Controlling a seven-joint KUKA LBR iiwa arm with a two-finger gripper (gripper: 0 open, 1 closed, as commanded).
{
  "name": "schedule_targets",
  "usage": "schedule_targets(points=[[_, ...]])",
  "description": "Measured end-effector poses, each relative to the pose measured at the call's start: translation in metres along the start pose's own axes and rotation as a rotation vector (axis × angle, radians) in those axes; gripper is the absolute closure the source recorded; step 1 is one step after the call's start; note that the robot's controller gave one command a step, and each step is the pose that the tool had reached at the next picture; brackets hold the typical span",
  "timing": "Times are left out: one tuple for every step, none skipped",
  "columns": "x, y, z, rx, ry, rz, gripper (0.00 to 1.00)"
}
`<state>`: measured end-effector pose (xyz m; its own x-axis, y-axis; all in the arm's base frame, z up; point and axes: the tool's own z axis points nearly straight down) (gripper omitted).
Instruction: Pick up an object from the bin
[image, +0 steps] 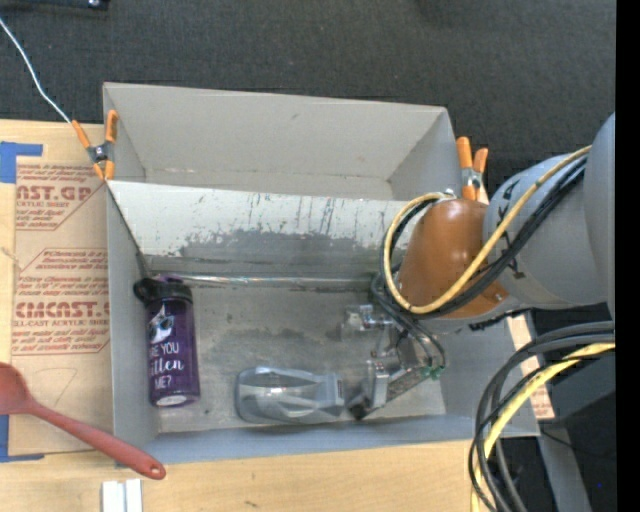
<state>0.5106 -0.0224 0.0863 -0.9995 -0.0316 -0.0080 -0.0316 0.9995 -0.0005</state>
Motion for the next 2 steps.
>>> schedule_targets(points=[[0.021,-0.039,0.012,-0.006,0.008,-0.199,0.00],[0.014,-0.025,0.013,0.002,-0.004,0.255,1.00]])
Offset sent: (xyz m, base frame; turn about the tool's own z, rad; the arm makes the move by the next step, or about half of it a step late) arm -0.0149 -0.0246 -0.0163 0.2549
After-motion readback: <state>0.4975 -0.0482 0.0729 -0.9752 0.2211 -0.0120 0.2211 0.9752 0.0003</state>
